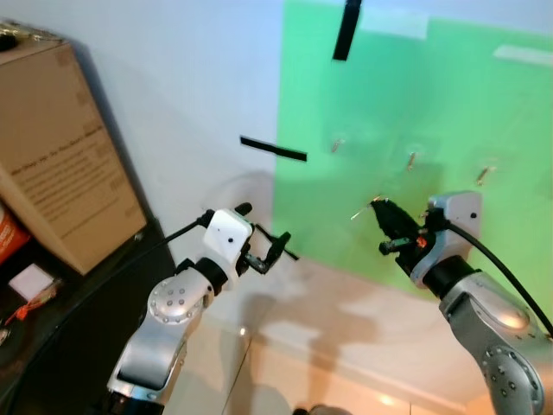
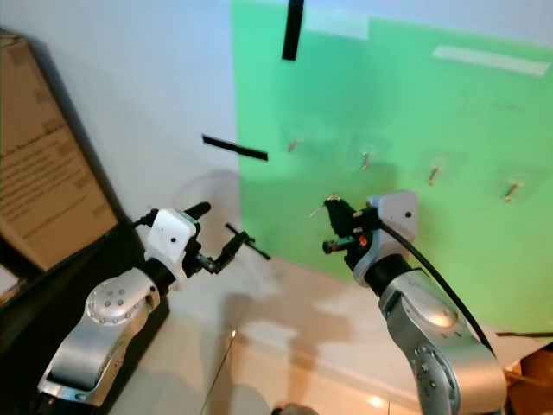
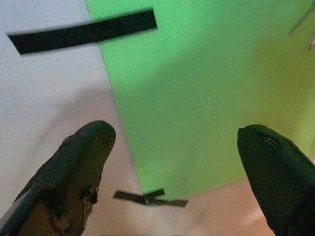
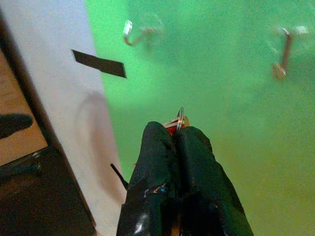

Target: Hang keys on a hook

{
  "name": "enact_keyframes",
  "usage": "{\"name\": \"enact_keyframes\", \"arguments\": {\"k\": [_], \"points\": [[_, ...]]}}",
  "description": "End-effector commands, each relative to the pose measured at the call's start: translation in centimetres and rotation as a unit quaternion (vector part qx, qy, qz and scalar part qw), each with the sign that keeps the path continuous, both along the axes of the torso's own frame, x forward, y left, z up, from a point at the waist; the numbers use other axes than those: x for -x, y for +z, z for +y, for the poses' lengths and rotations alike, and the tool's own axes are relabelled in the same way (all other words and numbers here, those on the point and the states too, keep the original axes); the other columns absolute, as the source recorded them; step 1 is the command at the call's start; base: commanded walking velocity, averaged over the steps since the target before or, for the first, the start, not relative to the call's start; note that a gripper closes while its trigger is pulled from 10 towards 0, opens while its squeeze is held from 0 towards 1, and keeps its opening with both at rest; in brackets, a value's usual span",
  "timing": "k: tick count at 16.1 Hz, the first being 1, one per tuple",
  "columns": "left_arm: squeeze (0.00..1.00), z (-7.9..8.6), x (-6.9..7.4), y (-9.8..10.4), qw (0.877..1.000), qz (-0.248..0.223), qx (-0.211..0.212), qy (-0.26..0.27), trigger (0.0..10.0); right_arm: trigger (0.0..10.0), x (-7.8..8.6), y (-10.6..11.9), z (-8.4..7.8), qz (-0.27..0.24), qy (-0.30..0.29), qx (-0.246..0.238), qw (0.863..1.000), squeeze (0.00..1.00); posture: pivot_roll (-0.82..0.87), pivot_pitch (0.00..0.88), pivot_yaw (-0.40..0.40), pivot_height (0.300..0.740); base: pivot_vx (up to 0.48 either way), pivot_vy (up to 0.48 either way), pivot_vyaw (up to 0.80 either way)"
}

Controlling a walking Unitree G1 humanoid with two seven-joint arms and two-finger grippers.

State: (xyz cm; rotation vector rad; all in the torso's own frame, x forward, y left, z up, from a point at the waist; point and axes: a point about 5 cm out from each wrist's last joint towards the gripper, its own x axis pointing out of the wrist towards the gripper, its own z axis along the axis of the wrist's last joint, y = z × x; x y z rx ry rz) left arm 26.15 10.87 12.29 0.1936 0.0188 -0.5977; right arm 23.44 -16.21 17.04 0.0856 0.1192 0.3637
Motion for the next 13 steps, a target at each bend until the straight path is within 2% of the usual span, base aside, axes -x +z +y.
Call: {"name": "enact_keyframes", "arguments": {"k": [1, 5, 10, 11, 13], "points": [[0.0, 0.1, 0.0, 0.2, 1.0, -0.005, -0.001, 0.001, 10.0, 10.0, 0.1, 0.7, 0.5, -0.014, 0.025, -0.007, 1.0, 0.0, -0.09, 0.0, -0.001, 0.74, 0.0, 0.0, 0.0], [0.0, -0.1, 0.4, 0.2, 1.0, 0.0, -0.005, -0.029, 10.0, 10.0, 0.2, 1.1, 1.1, -0.021, 0.069, -0.008, 0.997, 0.0, -0.08, 0.0, -0.008, 0.74, 0.0, 0.0, 0.0], [0.0, -0.9, 1.3, 1.2, 0.992, 0.011, 0.017, -0.121, 10.0, 10.0, -1.3, 2.5, 1.9, -0.051, 0.075, -0.023, 0.996, 0.0, -0.07, 0.0, -0.005, 0.74, 0.0, 0.0, 0.0], [0.0, -1.3, 1.2, 1.8, 0.988, 0.013, 0.015, -0.151, 10.0, 10.0, -2.1, 2.6, 2.2, -0.049, 0.073, -0.024, 0.996, 0.0, -0.07, 0.0, -0.005, 0.74, 0.0, 0.0, 0.0], [0.0, -1.8, 0.5, 2.8, 0.986, 0.011, 0.015, -0.163, 10.0, 10.0, -2.8, 2.8, 2.1, -0.044, 0.059, -0.034, 0.997, 0.0, -0.06, 0.0, -0.002, 0.74, 0.0, 0.0, 0.0]]}}
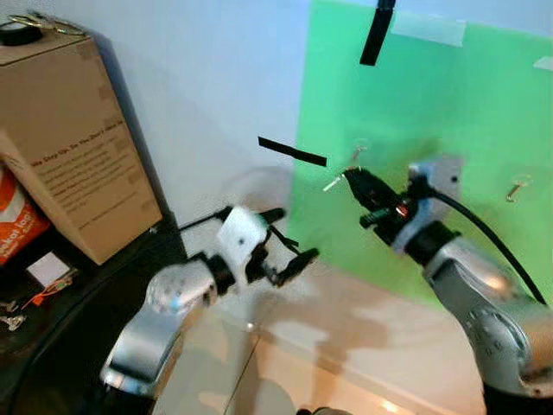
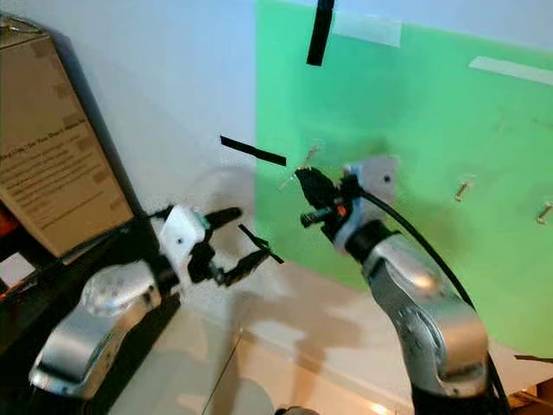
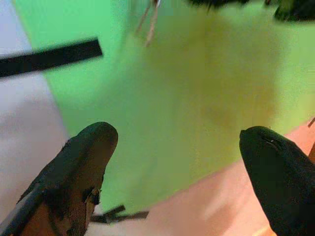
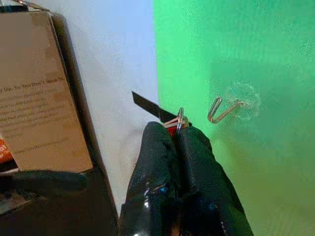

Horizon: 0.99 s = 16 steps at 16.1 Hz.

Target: Hang keys on a hook

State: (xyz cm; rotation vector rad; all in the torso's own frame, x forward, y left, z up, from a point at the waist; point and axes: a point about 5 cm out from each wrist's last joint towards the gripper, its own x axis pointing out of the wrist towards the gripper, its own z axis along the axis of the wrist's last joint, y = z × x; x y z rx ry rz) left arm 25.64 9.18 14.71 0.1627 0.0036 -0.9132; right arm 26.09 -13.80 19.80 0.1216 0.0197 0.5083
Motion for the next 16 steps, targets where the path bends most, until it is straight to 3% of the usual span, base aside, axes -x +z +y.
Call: {"name": "enact_keyframes", "arguments": {"k": [1, 7, 9, 11, 15, 16], "points": [[0.0, -0.3, -0.2, 1.0, 1.0, -0.003, 0.002, -0.013, 10.0, 10.0, -0.3, 0.0, -0.4, 0.006, -0.012, -0.005, 1.0, 0.0, -0.06, 0.0, -0.001, 0.74, 0.0, 0.0, 0.0], [0.0, -2.3, -0.2, 2.9, 0.999, -0.001, 0.003, -0.032, 10.0, 10.0, -0.7, 0.1, 0.6, 0.007, 0.013, -0.012, 1.0, 0.0, -0.06, 0.0, -0.001, 0.74, 0.0, 0.0, 0.0], [0.0, -4.6, -0.6, 3.2, 0.999, 0.005, 0.005, -0.039, 10.0, 10.0, -0.9, 0.2, 0.8, 0.006, 0.013, -0.024, 1.0, 0.0, -0.06, 0.0, 0.0, 0.74, 0.0, 0.0, 0.0], [0.0, -5.5, -0.9, 3.8, 0.999, 0.007, 0.005, -0.04, 10.0, 10.0, -1.2, 0.4, 0.8, 0.004, 0.009, -0.032, 0.999, 0.0, -0.05, 0.0, -0.001, 0.74, 0.0, 0.0, 0.0], [0.0, -3.5, -0.8, 2.7, 1.0, 0.019, -0.018, -0.003, 10.0, 10.0, -1.4, 0.5, 0.7, 0.004, 0.011, -0.037, 0.999, 0.0, -0.05, 0.0, -0.004, 0.74, 0.0, 0.0, 0.0], [0.0, -1.2, -1.7, 1.9, 0.997, 0.012, -0.041, 0.068, 10.0, 10.0, -1.3, 0.3, 0.5, 0.009, 0.011, -0.034, 0.999, 0.0, -0.06, 0.0, -0.008, 0.74, 0.0, 0.0, 0.0]]}}
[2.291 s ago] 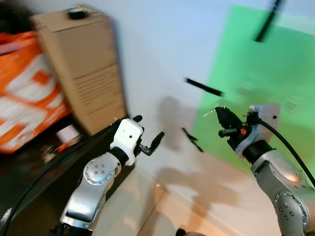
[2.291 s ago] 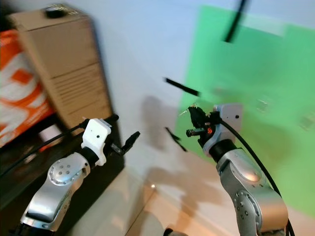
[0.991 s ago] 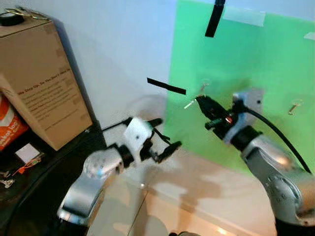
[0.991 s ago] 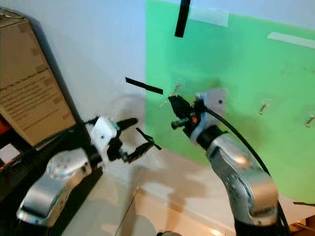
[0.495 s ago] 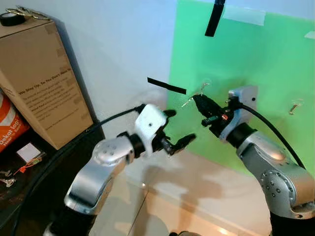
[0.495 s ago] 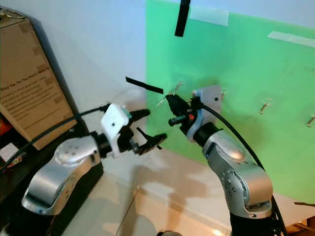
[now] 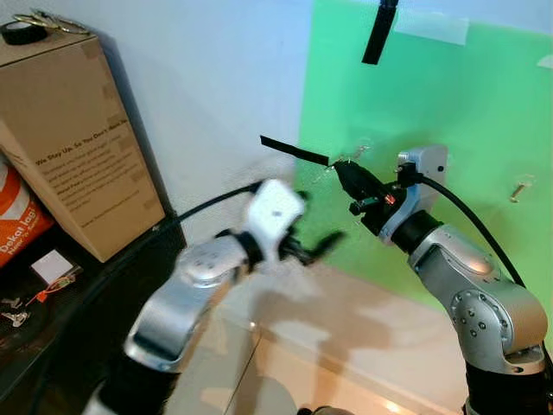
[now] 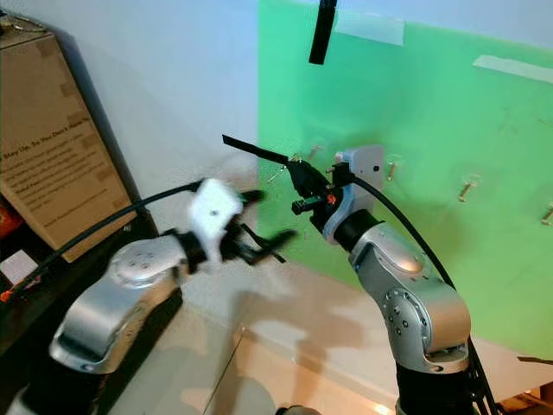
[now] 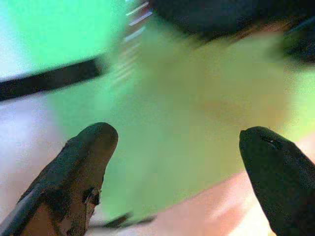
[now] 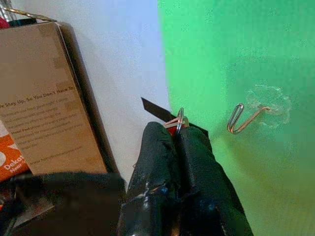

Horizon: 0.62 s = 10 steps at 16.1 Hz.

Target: Hang keys on a hook

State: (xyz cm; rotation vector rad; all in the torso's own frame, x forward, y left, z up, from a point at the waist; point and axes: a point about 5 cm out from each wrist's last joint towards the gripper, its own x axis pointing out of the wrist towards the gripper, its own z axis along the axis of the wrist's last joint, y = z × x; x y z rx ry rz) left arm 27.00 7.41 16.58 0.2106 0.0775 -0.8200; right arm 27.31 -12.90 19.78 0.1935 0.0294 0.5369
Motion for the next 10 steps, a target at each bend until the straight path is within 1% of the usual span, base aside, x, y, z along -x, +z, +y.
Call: {"name": "enact_keyframes", "arguments": {"k": [1, 2, 3, 4, 5, 7, 8, 9, 10], "points": [[0.0, 1.2, -0.4, 0.0, 0.999, -0.006, -0.012, 0.03, 10.0, 10.0, 0.0, 0.2, -0.5, -0.002, -0.005, 0.001, 1.0, 0.0, -0.06, 0.0, -0.01, 0.74, 0.0, 0.0, 0.0], [0.0, 3.6, 0.5, -0.3, 0.999, 0.003, -0.02, 0.041, 10.0, 10.0, 0.0, 0.1, -0.8, 0.002, -0.007, 0.002, 1.0, 0.0, -0.06, 0.0, -0.014, 0.74, 0.0, 0.0, 0.0], [0.0, 6.0, 1.5, -1.0, 0.999, 0.008, -0.022, 0.046, 10.0, 10.0, 0.1, 0.1, -1.0, 0.003, -0.008, 0.001, 1.0, 0.0, -0.05, 0.0, -0.021, 0.74, 0.0, 0.0, 0.0], [0.0, 8.5, 2.7, -2.2, 0.998, 0.014, -0.025, 0.048, 10.0, 10.0, 0.1, 0.0, -1.1, 0.005, -0.008, 0.0, 1.0, 0.0, -0.05, 0.0, -0.03, 0.74, 0.0, 0.0, 0.0], [0.0, 9.5, 3.3, -3.1, 0.999, 0.021, -0.021, 0.039, 10.0, 10.0, 0.0, 0.0, -1.1, 0.005, -0.005, -0.001, 1.0, 0.0, -0.05, 0.0, -0.037, 0.74, 0.0, 0.0, 0.0], [0.0, 9.5, 3.3, -4.2, 0.999, 0.027, -0.008, 0.031, 10.0, 10.0, -0.1, 0.2, -0.8, 0.002, 0.004, -0.005, 1.0, 0.0, -0.05, 0.0, -0.036, 0.74, 0.0, 0.0, 0.0], [0.0, 9.4, 3.0, -4.6, 0.999, 0.029, -0.004, 0.04, 10.0, 10.0, -0.2, 0.4, -0.6, -0.001, 0.011, -0.006, 1.0, 0.0, -0.05, 0.0, -0.034, 0.74, 0.0, 0.0, 0.0], [0.0, 9.3, 2.8, -4.8, 0.999, 0.029, -0.006, 0.043, 10.0, 10.0, -0.2, 0.4, -0.5, -0.003, 0.014, -0.006, 1.0, 0.0, -0.05, 0.0, -0.034, 0.74, 0.0, 0.0, 0.0], [0.0, 8.7, 2.5, -4.7, 0.998, 0.032, 0.006, 0.045, 10.0, 10.0, -0.2, 0.5, -0.5, -0.005, 0.017, -0.006, 1.0, 0.0, -0.05, 0.0, -0.033, 0.74, 0.0, 0.0, 0.0]]}}
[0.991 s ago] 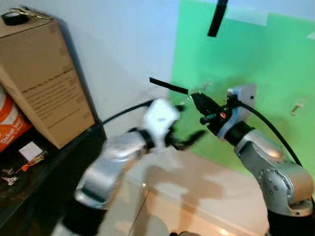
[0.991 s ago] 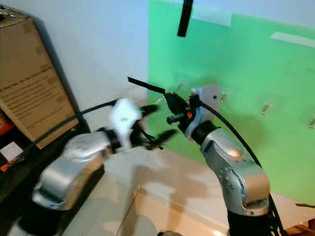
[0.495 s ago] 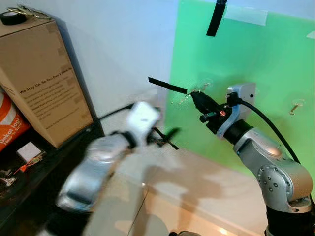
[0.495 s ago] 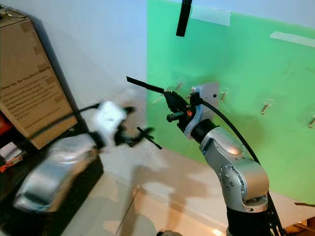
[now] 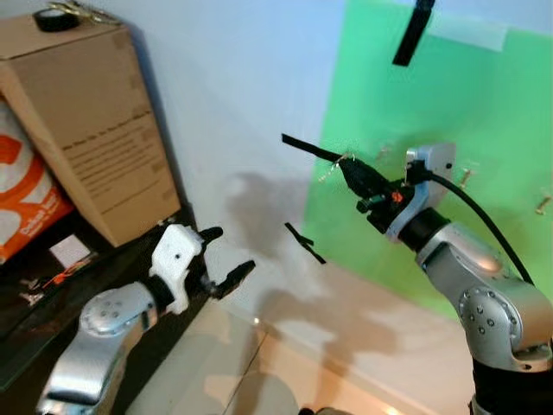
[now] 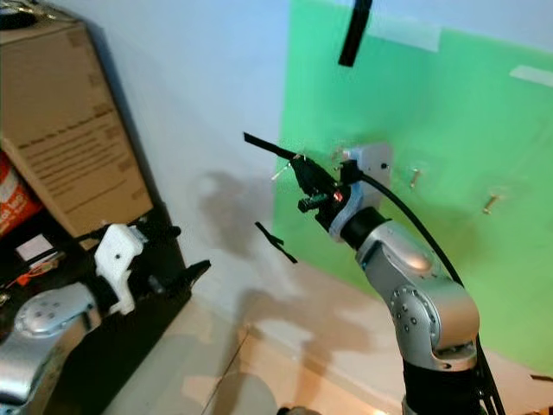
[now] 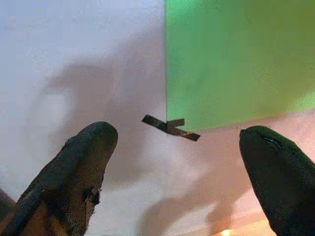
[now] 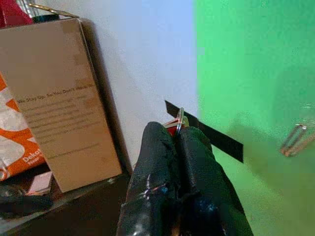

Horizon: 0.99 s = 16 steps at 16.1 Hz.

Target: Hang keys on a hook

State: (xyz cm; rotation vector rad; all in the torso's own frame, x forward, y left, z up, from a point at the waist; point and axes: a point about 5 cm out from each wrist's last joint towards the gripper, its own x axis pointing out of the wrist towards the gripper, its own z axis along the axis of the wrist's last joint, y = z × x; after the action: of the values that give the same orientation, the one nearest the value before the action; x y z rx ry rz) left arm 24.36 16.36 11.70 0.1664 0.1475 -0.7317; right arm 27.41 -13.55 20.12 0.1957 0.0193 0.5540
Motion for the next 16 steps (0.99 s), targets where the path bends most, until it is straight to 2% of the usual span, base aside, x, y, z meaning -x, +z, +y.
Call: {"name": "enact_keyframes", "arguments": {"k": [1, 2, 3, 6, 7, 9, 11, 13, 16], "points": [[0.0, -0.6, -0.3, 0.4, 1.0, -0.006, 0.006, -0.001, 10.0, 10.0, -0.1, 0.2, 0.2, 0.0, 0.01, -0.003, 1.0, 0.0, -0.05, 0.0, -0.032, 0.74, 0.0, 0.0, 0.0], [0.0, -1.3, -0.4, 0.4, 1.0, -0.002, 0.015, -0.003, 10.0, 10.0, 0.0, 0.3, 0.2, -0.001, 0.009, -0.004, 1.0, 0.0, -0.05, 0.0, -0.029, 0.74, 0.0, 0.0, 0.0], [0.0, -1.9, -0.7, 0.1, 1.0, 0.007, 0.007, 0.002, 10.0, 10.0, 0.0, 0.3, 0.1, -0.001, 0.006, -0.005, 1.0, 0.0, -0.05, 0.0, -0.029, 0.74, 0.0, 0.0, 0.0], [0.0, -2.8, -1.6, 0.5, 0.999, 0.021, -0.004, 0.039, 10.0, 10.0, 0.1, 0.3, -0.3, -0.003, -0.002, -0.006, 1.0, 0.0, -0.05, 0.0, -0.028, 0.74, 0.0, 0.0, 0.0], [0.0, -3.0, -1.7, 0.6, 0.999, 0.019, -0.009, 0.033, 10.0, 10.0, 0.1, 0.4, -0.4, -0.003, -0.003, -0.006, 1.0, 0.0, -0.05, 0.0, -0.028, 0.74, 0.0, 0.0, 0.0], [0.0, -3.8, -1.4, 0.8, 1.0, 0.017, -0.015, 0.0, 10.0, 10.0, 0.1, 0.4, -0.5, -0.004, -0.006, -0.005, 1.0, 0.0, -0.05, 0.0, -0.025, 0.74, 0.0, 0.0, 0.0], [0.0, -5.3, -0.2, 1.1, 0.997, 0.017, -0.005, -0.07, 10.0, 10.0, 0.1, 0.5, -0.7, -0.006, -0.012, -0.006, 1.0, 0.0, -0.06, 0.0, -0.019, 0.74, 0.0, 0.0, 0.0], [0.0, -5.5, 0.1, 1.6, 0.996, 0.005, 0.009, -0.091, 10.0, 10.0, 0.3, 0.5, -1.0, -0.004, -0.014, -0.009, 1.0, 0.0, -0.06, 0.0, -0.018, 0.74, 0.0, 0.0, 0.0], [0.0, -4.9, 0.3, 2.6, 0.993, -0.018, 0.031, -0.114, 10.0, 10.0, 0.7, 0.3, -1.4, 0.003, -0.018, -0.011, 1.0, 0.0, -0.06, 0.0, -0.018, 0.74, 0.0, 0.0, 0.0]]}}
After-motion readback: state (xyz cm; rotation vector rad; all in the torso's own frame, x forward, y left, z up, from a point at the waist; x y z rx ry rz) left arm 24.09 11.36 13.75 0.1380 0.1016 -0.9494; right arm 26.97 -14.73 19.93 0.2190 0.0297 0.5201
